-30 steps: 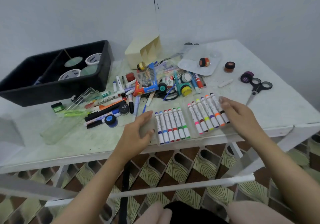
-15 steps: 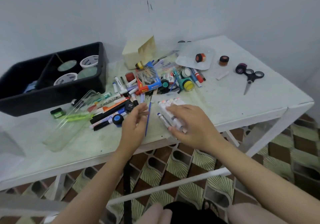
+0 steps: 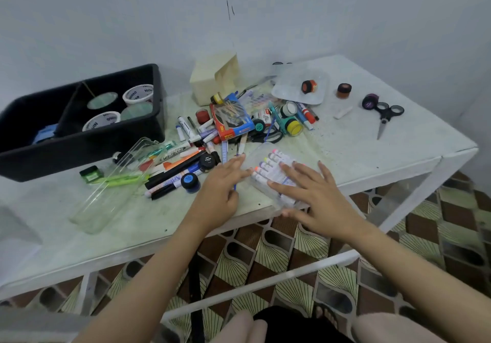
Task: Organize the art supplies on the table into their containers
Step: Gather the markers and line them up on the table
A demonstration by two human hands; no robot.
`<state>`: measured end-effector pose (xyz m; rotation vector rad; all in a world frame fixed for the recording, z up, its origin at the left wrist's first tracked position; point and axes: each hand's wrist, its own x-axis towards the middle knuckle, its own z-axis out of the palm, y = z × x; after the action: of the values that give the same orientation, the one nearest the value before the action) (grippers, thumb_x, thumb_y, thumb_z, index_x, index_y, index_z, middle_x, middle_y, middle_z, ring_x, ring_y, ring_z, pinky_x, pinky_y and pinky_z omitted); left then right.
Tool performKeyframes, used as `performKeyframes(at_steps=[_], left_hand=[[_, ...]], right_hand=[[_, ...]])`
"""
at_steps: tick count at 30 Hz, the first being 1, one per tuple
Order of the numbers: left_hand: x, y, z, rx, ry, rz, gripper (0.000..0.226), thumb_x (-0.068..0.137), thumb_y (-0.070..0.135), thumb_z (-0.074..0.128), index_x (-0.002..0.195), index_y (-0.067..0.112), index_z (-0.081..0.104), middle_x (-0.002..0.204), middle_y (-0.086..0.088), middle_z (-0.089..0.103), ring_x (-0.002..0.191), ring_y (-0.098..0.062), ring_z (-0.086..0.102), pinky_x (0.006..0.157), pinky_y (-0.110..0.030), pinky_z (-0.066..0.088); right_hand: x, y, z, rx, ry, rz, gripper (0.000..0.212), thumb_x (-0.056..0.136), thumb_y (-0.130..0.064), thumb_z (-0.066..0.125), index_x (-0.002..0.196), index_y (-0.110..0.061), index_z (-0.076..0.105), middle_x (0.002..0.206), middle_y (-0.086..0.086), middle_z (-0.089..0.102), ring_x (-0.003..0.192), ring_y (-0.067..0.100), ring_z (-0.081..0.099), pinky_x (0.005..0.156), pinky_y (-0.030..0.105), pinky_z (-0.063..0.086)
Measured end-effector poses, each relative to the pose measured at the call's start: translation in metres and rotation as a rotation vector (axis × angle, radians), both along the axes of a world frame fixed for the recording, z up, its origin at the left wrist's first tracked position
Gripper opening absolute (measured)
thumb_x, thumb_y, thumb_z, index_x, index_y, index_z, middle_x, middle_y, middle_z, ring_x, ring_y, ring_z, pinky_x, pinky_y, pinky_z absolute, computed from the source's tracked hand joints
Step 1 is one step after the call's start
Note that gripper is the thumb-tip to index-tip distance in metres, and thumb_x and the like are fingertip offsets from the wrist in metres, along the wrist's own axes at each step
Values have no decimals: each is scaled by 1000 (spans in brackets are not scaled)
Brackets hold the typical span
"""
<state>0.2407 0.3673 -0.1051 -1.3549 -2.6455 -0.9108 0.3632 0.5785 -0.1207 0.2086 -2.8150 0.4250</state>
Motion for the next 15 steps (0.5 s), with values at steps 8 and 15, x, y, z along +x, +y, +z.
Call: performKeyframes(at_steps=[8, 15], left_hand=[[18, -2, 2, -29, 32, -83, 51, 80, 21, 54, 131, 15, 54, 144, 3, 43, 133, -5, 33, 110, -13, 11], [17, 3, -2, 21, 174, -23, 44, 77, 30, 74, 117, 14, 63, 126, -2, 59, 114, -13, 47, 100, -19, 29]], right_hand=[[0, 43, 20, 129, -75, 25, 63, 76, -84, 27, 135, -61, 26, 159, -3, -2, 142, 15, -2, 114, 48, 1], [-11, 46, 25, 194, -38, -21, 75, 72, -83, 35, 136, -45, 40, 157, 4, 13, 141, 28, 23, 112, 46, 11]])
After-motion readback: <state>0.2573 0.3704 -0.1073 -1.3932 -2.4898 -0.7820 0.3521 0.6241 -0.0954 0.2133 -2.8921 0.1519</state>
